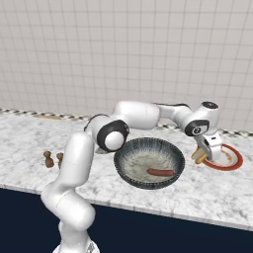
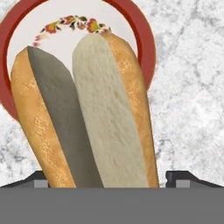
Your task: Place one bun and one sausage from the bowl on each plate.
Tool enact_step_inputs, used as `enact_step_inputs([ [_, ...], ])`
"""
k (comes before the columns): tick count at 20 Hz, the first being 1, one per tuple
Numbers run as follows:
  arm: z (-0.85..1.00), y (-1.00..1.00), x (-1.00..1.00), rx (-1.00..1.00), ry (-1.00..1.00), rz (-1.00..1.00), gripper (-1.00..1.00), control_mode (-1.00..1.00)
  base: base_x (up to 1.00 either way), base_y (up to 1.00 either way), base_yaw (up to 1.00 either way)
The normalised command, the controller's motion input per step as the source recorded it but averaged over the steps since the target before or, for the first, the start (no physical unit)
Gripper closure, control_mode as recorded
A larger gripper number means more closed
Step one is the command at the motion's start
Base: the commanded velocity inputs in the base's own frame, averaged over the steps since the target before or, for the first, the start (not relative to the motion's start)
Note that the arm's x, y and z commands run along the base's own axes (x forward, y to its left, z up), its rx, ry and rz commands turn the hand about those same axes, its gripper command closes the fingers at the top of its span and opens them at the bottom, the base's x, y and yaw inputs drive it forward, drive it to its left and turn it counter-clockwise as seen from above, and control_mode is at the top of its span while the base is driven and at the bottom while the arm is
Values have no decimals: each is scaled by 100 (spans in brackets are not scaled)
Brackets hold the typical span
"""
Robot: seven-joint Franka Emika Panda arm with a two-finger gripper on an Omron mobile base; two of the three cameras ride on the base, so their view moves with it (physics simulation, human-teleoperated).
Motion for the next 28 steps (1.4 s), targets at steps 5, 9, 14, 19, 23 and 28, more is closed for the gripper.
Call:
enact_step_inputs([
  [5,-5,-26,19,0,0,-1,100,-100,0,0,0],
  [9,-2,-16,19,0,0,-1,-100,-100,0,0,0],
  [14,-9,-13,8,0,-1,-2,-100,-100,0,0,0],
  [19,-57,-2,-2,0,0,-1,-100,-100,0,0,0],
  [23,-8,0,1,2,0,-5,-100,-100,0,0,0],
  [28,60,4,-40,8,-8,-1,-100,-100,0,0,0],
])
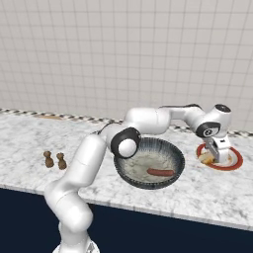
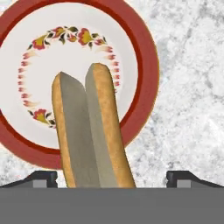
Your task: Place one bun and one sausage from the bowl on each plate.
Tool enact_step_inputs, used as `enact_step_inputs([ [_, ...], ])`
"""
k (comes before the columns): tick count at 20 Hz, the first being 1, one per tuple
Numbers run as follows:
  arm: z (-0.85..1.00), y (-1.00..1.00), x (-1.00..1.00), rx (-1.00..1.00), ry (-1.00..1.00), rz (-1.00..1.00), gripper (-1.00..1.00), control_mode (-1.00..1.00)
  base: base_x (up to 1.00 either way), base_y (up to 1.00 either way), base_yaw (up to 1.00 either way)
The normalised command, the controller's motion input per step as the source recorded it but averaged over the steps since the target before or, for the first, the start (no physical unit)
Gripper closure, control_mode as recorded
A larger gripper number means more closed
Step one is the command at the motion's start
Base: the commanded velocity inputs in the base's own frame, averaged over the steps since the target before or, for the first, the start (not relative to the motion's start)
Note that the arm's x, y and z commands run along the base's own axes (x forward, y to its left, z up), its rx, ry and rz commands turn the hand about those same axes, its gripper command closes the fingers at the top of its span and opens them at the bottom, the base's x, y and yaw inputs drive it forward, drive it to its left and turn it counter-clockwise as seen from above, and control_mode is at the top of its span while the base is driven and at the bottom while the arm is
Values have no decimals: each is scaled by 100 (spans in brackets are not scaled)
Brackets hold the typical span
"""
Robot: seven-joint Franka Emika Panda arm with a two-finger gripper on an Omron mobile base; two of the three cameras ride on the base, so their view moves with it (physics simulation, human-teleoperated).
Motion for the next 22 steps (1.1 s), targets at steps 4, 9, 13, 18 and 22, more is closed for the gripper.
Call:
enact_step_inputs([
  [4,48,51,-100,0,-18,0,-100,-100,0,0,0],
  [9,3,100,-96,-2,-14,0,-100,-100,0,0,0],
  [13,29,100,-43,-9,-4,0,-100,-100,0,0,0],
  [18,28,100,-3,-13,6,-3,-100,-100,0,0,0],
  [22,-11,100,0,-3,26,-10,-100,-100,0,0,0],
])
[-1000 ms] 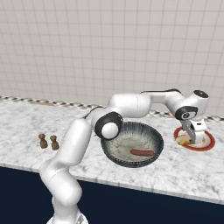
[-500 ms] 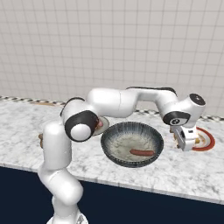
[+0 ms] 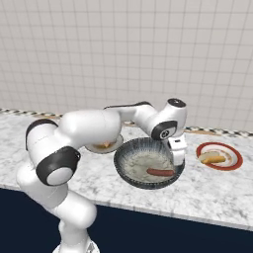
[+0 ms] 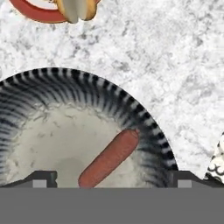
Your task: Place one bun and one sausage from the bowl on each plate.
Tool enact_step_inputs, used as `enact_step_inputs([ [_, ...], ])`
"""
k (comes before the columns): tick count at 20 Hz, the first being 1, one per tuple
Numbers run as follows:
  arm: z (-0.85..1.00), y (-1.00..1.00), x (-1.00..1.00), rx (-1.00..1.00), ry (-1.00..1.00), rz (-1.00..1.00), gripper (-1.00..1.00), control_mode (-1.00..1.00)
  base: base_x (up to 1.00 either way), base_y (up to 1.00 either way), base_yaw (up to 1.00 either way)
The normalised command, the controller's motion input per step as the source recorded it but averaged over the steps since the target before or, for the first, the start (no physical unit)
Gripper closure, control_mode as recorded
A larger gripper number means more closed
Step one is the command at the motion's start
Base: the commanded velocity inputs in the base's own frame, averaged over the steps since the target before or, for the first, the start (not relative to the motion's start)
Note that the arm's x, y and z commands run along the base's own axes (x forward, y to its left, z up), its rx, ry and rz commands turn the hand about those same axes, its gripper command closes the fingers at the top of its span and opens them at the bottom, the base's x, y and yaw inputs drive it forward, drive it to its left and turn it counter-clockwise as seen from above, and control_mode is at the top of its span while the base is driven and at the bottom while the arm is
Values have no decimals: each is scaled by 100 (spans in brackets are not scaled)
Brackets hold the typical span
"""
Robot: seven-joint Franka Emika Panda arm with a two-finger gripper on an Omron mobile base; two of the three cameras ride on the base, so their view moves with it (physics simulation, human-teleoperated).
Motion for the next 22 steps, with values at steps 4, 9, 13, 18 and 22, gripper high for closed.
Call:
enact_step_inputs([
  [4,-39,38,0,31,11,-4,-100,-100,0,0,0],
  [9,-15,-2,-28,45,27,-13,-100,-100,0,0,0],
  [13,-1,1,20,1,5,-1,-100,-100,0,0,0],
  [18,-42,3,7,-1,0,-2,-100,-100,0,0,0],
  [22,-21,8,35,-1,0,-5,-100,-100,0,0,0],
])
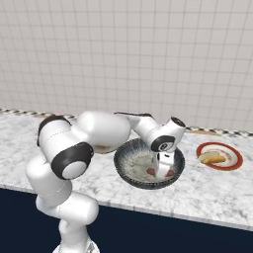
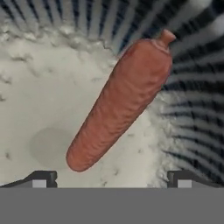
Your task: Place one bun and one sausage from the bowl on each plate.
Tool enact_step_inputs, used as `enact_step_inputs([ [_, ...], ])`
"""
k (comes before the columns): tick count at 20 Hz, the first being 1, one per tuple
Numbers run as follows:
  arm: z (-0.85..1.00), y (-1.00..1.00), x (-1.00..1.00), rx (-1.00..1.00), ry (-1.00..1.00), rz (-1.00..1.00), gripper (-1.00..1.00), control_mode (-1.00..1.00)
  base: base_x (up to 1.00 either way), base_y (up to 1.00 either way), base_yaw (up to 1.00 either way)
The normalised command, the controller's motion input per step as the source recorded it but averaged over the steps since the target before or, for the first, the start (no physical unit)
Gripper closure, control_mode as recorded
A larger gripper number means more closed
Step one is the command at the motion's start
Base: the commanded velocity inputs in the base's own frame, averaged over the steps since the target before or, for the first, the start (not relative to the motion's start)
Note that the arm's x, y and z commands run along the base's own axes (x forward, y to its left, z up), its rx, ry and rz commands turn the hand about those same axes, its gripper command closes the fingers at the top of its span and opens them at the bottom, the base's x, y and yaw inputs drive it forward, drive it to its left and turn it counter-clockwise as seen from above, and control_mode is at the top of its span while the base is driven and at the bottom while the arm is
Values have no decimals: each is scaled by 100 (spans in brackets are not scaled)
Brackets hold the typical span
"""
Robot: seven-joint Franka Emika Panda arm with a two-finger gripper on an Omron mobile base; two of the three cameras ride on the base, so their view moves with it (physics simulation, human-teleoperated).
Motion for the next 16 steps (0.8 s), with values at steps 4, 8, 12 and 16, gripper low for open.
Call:
enact_step_inputs([
  [4,-3,4,40,-7,3,-5,-100,-100,0,0,0],
  [8,-33,39,-3,-30,0,0,-100,-100,0,0,0],
  [12,-16,17,-43,-26,0,0,-100,-100,0,0,0],
  [16,-2,0,-24,-10,-16,0,-100,-100,0,0,0],
])
